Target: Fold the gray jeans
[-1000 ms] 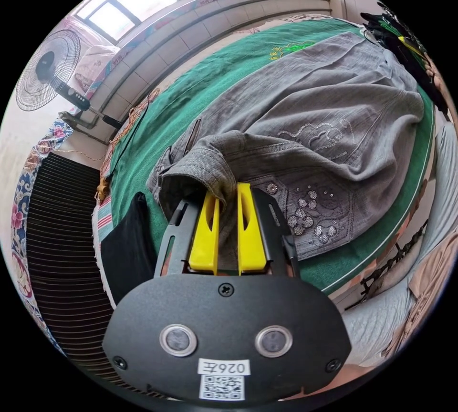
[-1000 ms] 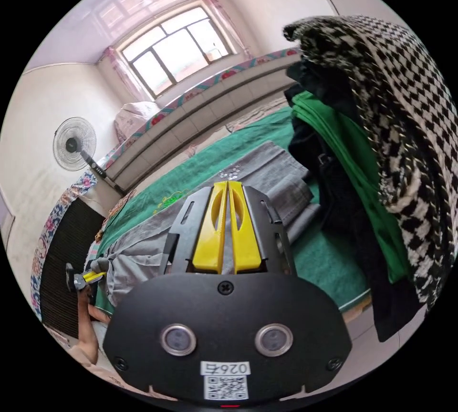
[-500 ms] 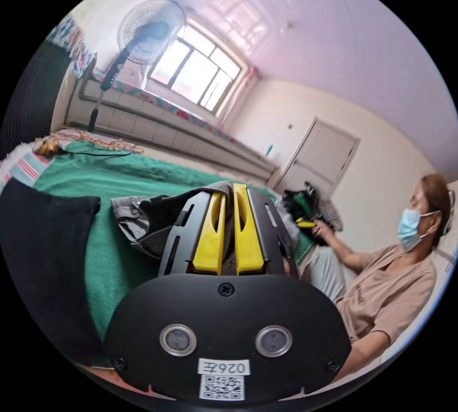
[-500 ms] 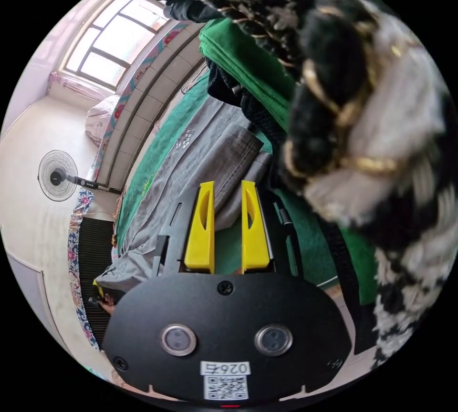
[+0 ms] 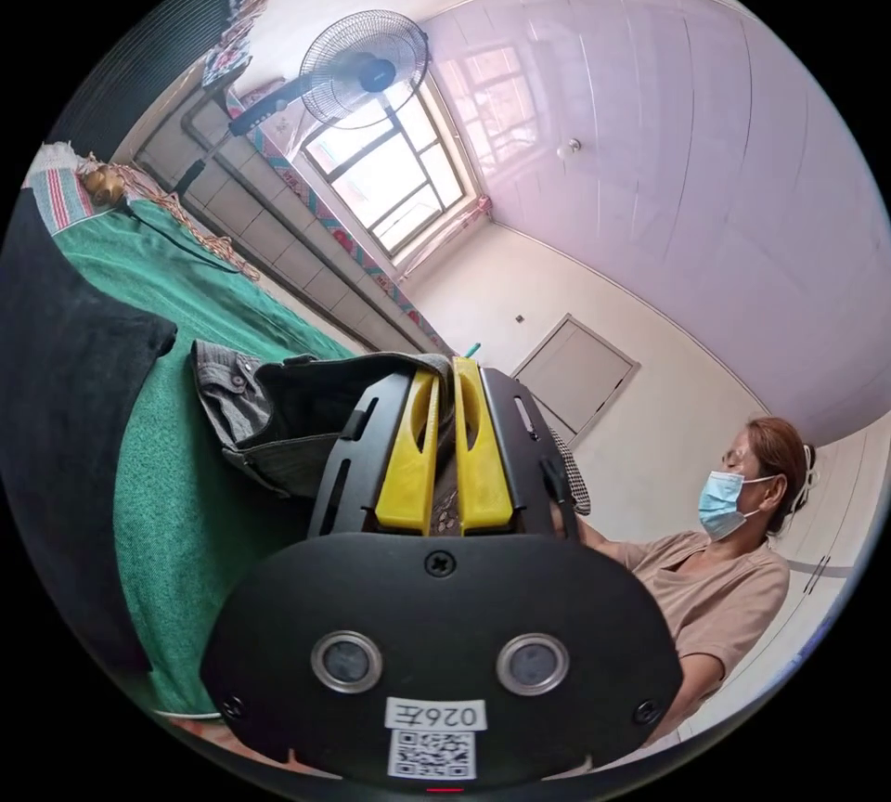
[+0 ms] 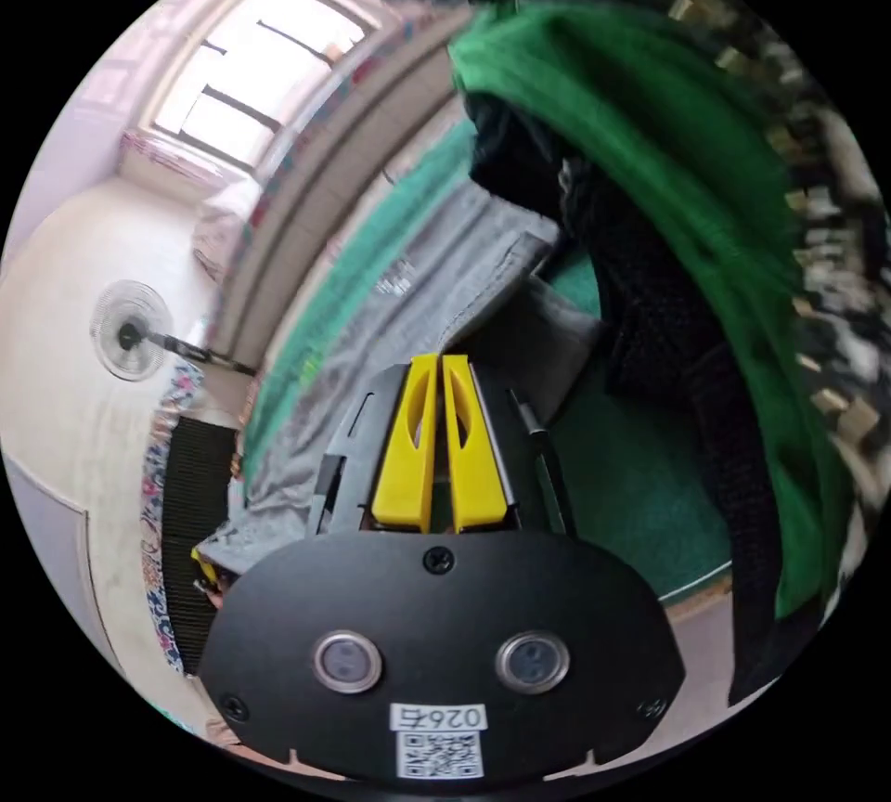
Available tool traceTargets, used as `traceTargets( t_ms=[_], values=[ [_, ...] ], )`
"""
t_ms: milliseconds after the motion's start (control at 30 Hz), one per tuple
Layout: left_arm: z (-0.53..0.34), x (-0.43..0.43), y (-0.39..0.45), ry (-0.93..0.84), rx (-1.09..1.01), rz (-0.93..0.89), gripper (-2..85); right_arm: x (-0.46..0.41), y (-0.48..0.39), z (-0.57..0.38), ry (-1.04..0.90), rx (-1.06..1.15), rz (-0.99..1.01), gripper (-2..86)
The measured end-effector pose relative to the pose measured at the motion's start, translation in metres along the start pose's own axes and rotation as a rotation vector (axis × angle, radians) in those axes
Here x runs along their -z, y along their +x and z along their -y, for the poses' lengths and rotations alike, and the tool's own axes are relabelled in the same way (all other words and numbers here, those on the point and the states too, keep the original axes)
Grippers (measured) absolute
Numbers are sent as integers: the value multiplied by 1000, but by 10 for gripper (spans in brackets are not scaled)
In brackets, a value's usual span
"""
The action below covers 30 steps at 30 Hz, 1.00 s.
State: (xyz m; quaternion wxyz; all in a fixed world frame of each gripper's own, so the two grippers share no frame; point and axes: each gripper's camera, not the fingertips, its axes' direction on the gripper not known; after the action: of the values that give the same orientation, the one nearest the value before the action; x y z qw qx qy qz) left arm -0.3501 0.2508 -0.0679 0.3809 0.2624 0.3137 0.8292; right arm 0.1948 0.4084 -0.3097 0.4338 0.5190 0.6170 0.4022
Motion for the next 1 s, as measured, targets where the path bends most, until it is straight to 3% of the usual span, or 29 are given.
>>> traceTargets(
  t_ms=[100,200,400,633,800,1000],
  values=[
    [-5,20,-19,48,56,28,6,64,-18,-57,293,36,164,-14],
    [-13,39,-43,131,147,40,5,107,-37,-115,504,81,97,-14],
    [-21,54,-69,240,229,18,4,127,-50,-168,626,112,85,-12],
    [33,23,-85,131,196,147,3,81,-102,-128,480,208,-74,-13],
    [90,-45,-121,23,208,234,8,-11,-160,-63,332,308,-365,-14],
    [116,-129,-209,-106,393,355,38,-144,-171,7,33,254,-481,43]
  ],
)
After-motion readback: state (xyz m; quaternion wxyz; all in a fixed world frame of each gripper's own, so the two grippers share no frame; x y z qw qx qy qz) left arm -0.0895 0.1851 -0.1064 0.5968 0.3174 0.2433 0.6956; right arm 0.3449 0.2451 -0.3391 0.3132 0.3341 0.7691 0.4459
